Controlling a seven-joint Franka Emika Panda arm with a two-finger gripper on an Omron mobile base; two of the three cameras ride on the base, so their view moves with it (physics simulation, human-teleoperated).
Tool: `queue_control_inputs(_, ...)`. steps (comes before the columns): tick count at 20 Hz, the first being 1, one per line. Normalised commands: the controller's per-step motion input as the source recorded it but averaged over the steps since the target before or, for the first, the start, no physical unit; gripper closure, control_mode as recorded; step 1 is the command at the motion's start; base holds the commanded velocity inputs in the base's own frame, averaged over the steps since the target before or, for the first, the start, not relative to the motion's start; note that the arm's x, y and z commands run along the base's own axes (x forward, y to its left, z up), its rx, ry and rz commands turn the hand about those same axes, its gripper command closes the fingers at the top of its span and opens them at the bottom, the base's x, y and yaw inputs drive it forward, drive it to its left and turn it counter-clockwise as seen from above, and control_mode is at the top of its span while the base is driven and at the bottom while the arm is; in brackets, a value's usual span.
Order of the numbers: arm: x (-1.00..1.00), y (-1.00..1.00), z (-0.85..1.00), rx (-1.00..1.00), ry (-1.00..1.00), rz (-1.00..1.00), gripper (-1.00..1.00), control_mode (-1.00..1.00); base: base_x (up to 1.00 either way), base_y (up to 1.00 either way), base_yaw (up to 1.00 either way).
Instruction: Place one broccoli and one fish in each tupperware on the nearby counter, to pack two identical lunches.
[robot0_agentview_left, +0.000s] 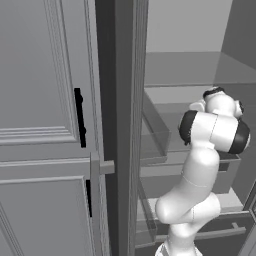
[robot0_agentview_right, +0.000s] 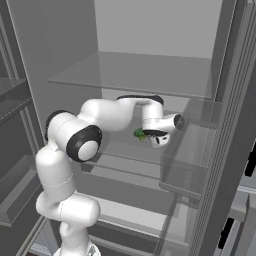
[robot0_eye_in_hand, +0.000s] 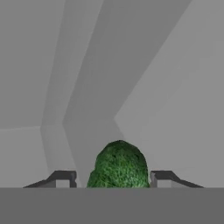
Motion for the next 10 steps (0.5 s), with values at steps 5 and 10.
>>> queue_control_inputs(5, -0.15, 0.56, -0.29, 0.06, 0.00, 0.00, 1.00, -1.00, 0.00, 0.00, 0.00)
queue_control_inputs(10, -0.34, 0.44, -0.21, 0.07, -0.01, 0.00, 1.00, -1.00, 0.00, 0.00, 0.00)
